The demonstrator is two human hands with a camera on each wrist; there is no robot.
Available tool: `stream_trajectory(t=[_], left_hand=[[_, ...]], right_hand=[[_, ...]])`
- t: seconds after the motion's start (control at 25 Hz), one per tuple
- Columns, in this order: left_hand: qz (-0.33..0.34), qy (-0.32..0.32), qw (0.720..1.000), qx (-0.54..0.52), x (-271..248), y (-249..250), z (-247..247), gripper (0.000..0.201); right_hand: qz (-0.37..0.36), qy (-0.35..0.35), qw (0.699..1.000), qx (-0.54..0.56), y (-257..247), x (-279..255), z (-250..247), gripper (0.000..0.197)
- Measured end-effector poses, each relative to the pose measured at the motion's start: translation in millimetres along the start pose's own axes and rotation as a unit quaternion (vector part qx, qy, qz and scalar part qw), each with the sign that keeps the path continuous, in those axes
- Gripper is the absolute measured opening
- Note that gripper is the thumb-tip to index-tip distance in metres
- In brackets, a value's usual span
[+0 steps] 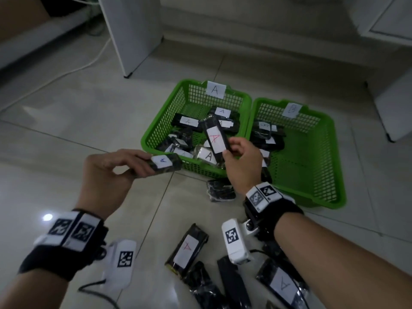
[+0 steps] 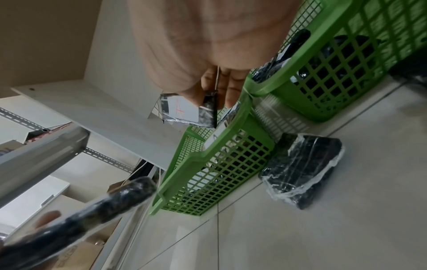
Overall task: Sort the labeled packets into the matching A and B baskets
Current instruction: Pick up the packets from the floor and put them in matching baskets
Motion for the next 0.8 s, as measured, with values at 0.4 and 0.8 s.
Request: stream_trajectory(t=[0.4,0.8], left_hand=[[0.028,-0.105,0.989,0.103,49.9,-36.7,73.7,0.034],[-0.003,-0.095,0.975,0.202,-19.0,-11.6,104.2,0.028]], right_hand=[[-0.052,-0.011,0.987,-0.152,-0.5,7.6,5.1,0.014],[-0.27,-0.177,0.888,-0.328,10.4,-38.4,-17.5,0.008]])
Point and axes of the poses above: each hand's wrist, its own x-axis towards the middle knuckle, its own z-axis out of the palm, y = z × x, the point moved 3 cm from there along x, towards the middle knuckle, and after that the axes turned 15 degrees about z, right-handed, at the moved point
